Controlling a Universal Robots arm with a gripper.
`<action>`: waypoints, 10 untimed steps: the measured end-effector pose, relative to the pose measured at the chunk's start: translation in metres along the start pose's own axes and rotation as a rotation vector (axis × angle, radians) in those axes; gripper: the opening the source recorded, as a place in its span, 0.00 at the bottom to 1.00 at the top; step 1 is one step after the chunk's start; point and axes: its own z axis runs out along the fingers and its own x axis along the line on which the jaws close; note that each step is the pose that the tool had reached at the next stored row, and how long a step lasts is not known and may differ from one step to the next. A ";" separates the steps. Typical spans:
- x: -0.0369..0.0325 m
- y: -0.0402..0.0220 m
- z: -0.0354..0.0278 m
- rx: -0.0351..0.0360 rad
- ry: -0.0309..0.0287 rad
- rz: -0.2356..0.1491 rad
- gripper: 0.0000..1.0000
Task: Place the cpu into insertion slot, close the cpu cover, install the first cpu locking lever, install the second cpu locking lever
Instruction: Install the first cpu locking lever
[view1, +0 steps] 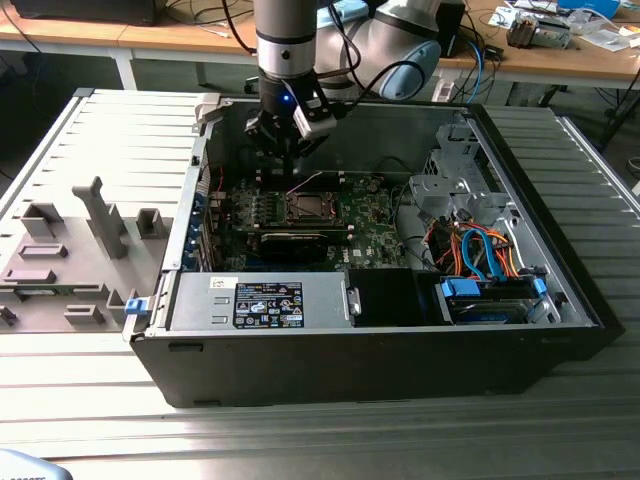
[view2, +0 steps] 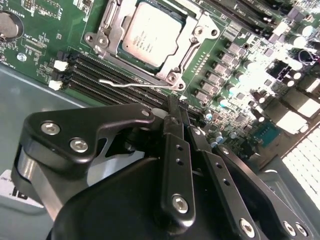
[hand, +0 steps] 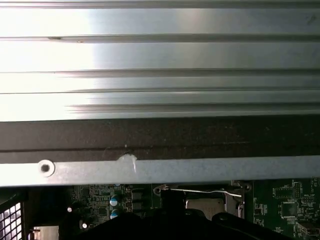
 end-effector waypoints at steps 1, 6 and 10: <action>-0.0005 0.0007 0.0008 -0.0001 -0.0001 -0.001 0.11; -0.0051 0.0045 0.0071 -0.0002 -0.0001 -0.014 0.11; -0.0098 0.0049 0.0117 0.0001 -0.0002 -0.015 0.11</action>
